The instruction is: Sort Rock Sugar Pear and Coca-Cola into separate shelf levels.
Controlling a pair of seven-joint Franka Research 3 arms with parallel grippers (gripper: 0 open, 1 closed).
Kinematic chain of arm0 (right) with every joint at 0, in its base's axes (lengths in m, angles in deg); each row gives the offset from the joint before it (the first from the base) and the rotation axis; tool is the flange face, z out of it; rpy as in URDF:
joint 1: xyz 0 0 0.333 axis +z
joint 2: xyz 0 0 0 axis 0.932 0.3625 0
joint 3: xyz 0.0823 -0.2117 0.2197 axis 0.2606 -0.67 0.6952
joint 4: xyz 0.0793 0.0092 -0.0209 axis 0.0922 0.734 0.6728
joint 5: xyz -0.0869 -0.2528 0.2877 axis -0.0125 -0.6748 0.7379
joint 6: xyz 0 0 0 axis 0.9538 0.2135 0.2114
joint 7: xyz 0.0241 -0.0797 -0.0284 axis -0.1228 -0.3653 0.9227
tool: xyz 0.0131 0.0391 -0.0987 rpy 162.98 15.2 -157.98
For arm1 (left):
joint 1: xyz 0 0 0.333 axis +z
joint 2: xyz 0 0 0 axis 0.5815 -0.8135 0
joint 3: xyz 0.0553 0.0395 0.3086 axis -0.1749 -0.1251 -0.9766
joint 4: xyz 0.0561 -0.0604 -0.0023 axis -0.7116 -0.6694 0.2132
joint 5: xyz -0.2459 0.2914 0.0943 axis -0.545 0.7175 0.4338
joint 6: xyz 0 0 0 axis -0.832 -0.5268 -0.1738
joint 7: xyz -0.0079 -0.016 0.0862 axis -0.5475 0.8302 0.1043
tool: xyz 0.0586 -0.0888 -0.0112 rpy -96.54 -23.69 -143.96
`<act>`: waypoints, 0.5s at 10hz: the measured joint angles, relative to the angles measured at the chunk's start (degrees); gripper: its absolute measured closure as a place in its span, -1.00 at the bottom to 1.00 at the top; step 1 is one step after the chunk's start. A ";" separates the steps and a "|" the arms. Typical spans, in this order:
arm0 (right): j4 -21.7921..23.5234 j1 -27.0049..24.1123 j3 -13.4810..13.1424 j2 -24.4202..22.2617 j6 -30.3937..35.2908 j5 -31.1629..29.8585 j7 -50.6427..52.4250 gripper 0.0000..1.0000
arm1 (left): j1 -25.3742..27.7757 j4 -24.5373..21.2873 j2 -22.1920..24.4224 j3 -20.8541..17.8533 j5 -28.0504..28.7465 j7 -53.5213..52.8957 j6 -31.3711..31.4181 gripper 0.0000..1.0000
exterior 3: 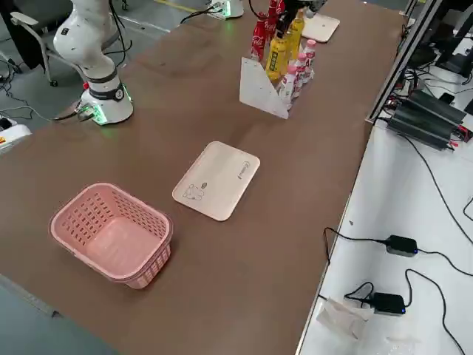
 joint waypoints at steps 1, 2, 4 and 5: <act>1.66 0.11 0.22 0.03 -1.53 0.00 -0.05 0.32 | 0.05 0.00 0.00 -0.02 0.01 0.00 0.00 0.36; 3.39 0.18 0.44 0.07 -3.35 0.00 -0.06 0.32 | 0.09 0.00 0.00 -0.03 0.01 0.00 0.00 0.34; 4.97 0.18 0.54 -0.01 -4.97 0.00 -0.06 0.32 | 0.10 0.04 0.01 -0.03 0.01 0.00 0.00 0.20; 5.04 0.19 0.55 -0.03 -4.98 -0.01 -0.06 0.32 | 0.11 0.05 0.01 -0.03 0.01 0.00 0.00 0.14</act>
